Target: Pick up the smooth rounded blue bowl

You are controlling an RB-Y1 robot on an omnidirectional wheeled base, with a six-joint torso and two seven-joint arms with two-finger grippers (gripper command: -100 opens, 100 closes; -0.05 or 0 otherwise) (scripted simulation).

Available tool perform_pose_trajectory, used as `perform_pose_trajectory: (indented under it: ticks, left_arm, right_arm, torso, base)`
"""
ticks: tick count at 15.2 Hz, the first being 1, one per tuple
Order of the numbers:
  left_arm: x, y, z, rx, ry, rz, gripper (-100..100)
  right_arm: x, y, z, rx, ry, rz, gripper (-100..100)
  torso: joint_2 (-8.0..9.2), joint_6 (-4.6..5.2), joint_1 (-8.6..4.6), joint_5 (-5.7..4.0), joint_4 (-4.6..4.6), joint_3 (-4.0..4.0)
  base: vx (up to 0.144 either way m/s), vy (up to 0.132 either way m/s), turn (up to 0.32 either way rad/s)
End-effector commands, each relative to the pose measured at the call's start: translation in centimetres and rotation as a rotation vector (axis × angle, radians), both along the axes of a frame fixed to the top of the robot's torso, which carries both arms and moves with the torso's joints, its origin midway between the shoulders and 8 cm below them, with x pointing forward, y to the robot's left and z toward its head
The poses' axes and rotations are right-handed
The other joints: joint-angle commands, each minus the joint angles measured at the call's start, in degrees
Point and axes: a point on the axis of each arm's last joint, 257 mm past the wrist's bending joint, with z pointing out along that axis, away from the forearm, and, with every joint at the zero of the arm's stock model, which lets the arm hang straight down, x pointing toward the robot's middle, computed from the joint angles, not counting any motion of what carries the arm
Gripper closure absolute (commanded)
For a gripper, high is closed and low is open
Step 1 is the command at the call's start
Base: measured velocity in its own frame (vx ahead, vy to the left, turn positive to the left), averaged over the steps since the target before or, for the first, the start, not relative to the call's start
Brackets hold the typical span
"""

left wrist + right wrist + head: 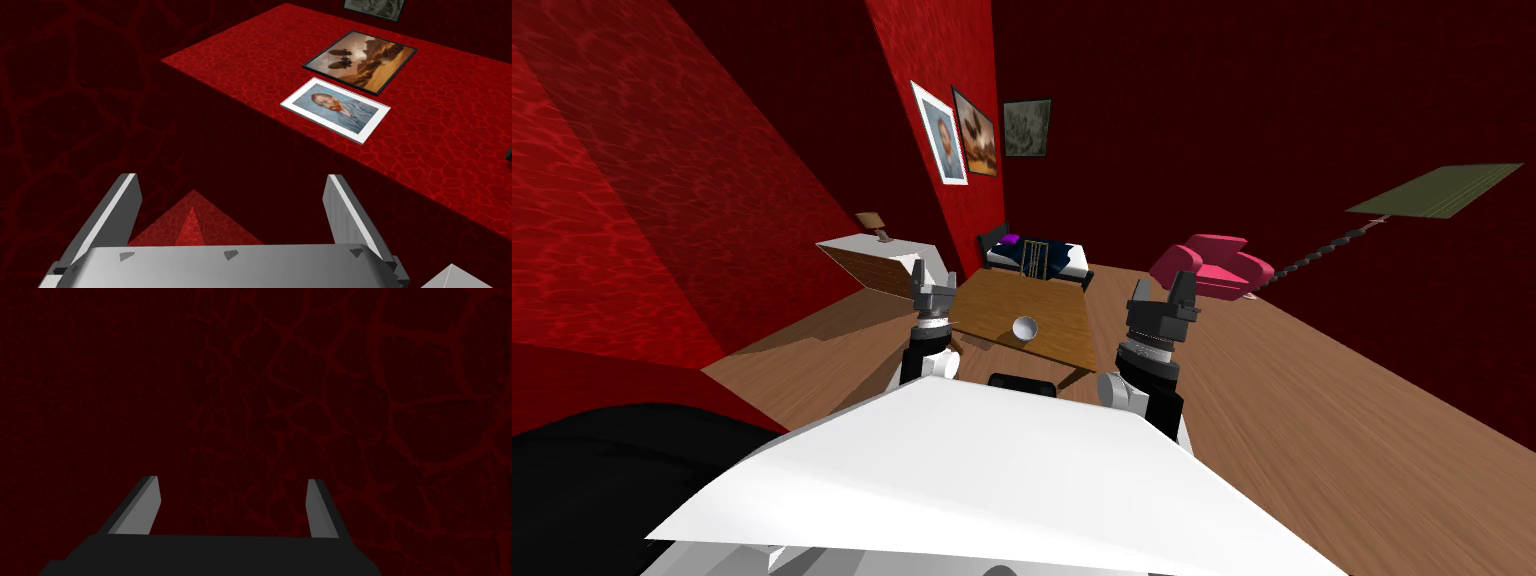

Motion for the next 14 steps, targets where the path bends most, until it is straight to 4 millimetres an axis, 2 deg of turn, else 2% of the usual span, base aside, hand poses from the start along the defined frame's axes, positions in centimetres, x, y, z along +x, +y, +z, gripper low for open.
perform_pose_trajectory:
  ticks: [1, 2, 5, 8, 9, 10, 11, 12, 13, 14]
  left_arm:
    - [0.9, -0.2, -1.0, 0.028, 0.042, -0.023, -100]
    - [0.9, -0.2, -1.0, 0.028, 0.042, -0.023, -100]
    - [2.8, 0.0, -3.2, 0.054, 0.130, -0.049, -100]
    - [3.7, 0.3, -4.4, 0.057, 0.177, -0.055, -100]
    - [4.5, 0.6, -5.5, 0.058, 0.216, -0.060, -100]
    - [4.6, 0.6, -5.6, 0.058, 0.222, -0.059, -100]
    - [5.5, 1.0, -6.9, 0.056, 0.267, -0.062, -100]
    - [5.5, 1.0, -7.0, 0.056, 0.270, -0.062, -100]
    - [6.3, 1.5, -8.2, 0.052, 0.311, -0.063, -100]
    - [6.4, 1.5, -8.4, 0.051, 0.321, -0.062, -100]
  right_arm:
    - [0.0, 0.0, 0.0, 0.000, 0.000, 0.000, 0]
    - [0.0, 0.0, 0.0, 0.000, 0.000, 0.000, 0]
    - [0.0, 0.0, 0.0, 0.000, 0.000, 0.000, 0]
    - [0.0, 0.0, 0.0, 0.000, 0.000, 0.000, 0]
    - [0.0, 0.0, 0.0, 0.000, 0.000, 0.000, 0]
    - [0.0, 0.0, 0.0, 0.000, 0.000, 0.000, 0]
    - [0.0, 0.0, 0.0, 0.000, 0.000, 0.000, 0]
    - [0.0, 0.0, 0.0, 0.000, 0.000, 0.000, 0]
    - [0.0, 0.0, 0.0, 0.000, 0.000, 0.000, 0]
    - [0.0, 0.0, 0.0, 0.000, 0.000, 0.000, 0]
  torso:
    - [0.00, 0.00, 0.00, 0.00, 0.00, 0.00]
    - [0.01, 0.01, -0.02, 0.00, 0.00, 0.00]
    - [0.05, 0.01, -0.11, -0.02, 0.01, 0.02]
    - [0.08, 0.01, -0.18, -0.04, 0.01, 0.04]
    - [0.08, 0.01, -0.17, -0.04, 0.02, 0.05]
    - [0.07, 0.01, -0.17, -0.04, 0.02, 0.04]
    - [0.06, 0.01, -0.16, -0.04, 0.01, 0.03]
    - [0.06, 0.01, -0.16, -0.03, 0.01, 0.03]
    - [0.07, 0.01, -0.16, -0.03, 0.01, 0.04]
    - [0.06, 0.02, -0.18, -0.03, 0.01, 0.03]
  base:
    - [-0.004, -0.013, -0.024]
    - [-0.007, -0.022, -0.027]
    - [-0.016, -0.040, -0.036]
    - [-0.022, -0.044, -0.029]
    - [-0.019, -0.045, -0.032]
    - [-0.014, -0.040, -0.030]
    - [-0.017, -0.042, -0.045]
    - [-0.017, -0.039, -0.030]
    - [-0.017, -0.046, -0.044]
    - [-0.016, -0.047, -0.042]
